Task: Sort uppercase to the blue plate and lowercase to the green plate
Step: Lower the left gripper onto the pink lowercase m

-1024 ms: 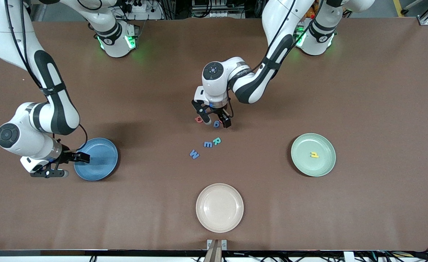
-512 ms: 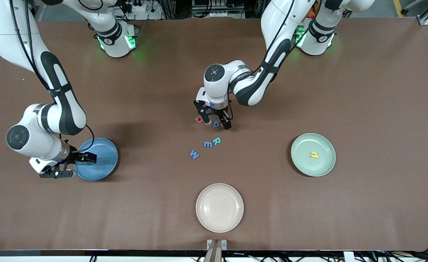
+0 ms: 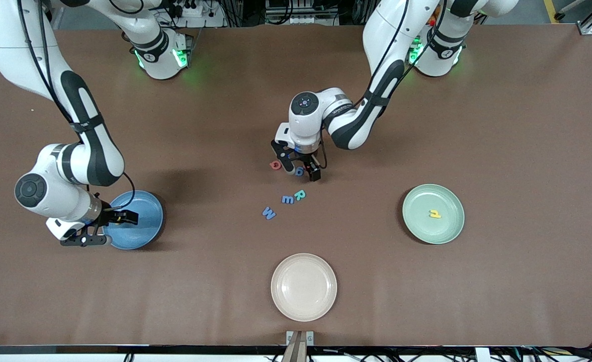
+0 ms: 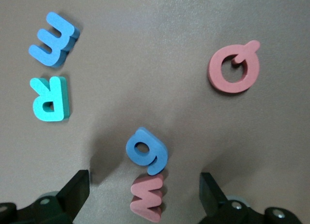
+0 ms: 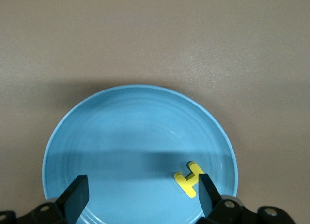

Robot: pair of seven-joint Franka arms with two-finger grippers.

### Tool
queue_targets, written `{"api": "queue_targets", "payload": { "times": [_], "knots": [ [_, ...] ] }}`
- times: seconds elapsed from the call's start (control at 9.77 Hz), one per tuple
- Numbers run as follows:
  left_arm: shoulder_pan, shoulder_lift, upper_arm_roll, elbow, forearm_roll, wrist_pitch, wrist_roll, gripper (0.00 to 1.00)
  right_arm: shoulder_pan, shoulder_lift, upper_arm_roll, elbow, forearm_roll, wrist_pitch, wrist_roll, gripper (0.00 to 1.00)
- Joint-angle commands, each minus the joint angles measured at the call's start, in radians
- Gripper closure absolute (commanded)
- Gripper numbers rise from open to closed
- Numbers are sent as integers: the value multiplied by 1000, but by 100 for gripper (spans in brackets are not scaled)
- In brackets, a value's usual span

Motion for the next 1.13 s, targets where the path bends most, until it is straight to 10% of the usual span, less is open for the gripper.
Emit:
{"api": "queue_targets", "payload": {
  "times": [0.0,0.61,1.02],
  "knots": [
    [16,-19,-12,-50,29,15,13,0,4,7,1,17,-1,-14,17,0],
    [28,-54,-32,-86,27,13,18,4,4,3,1,23,-1,-37,17,0],
    [51,-59,-35,-84,24,12,21,24,4,3,1,29,-1,-37,17,0]
  ]
}}
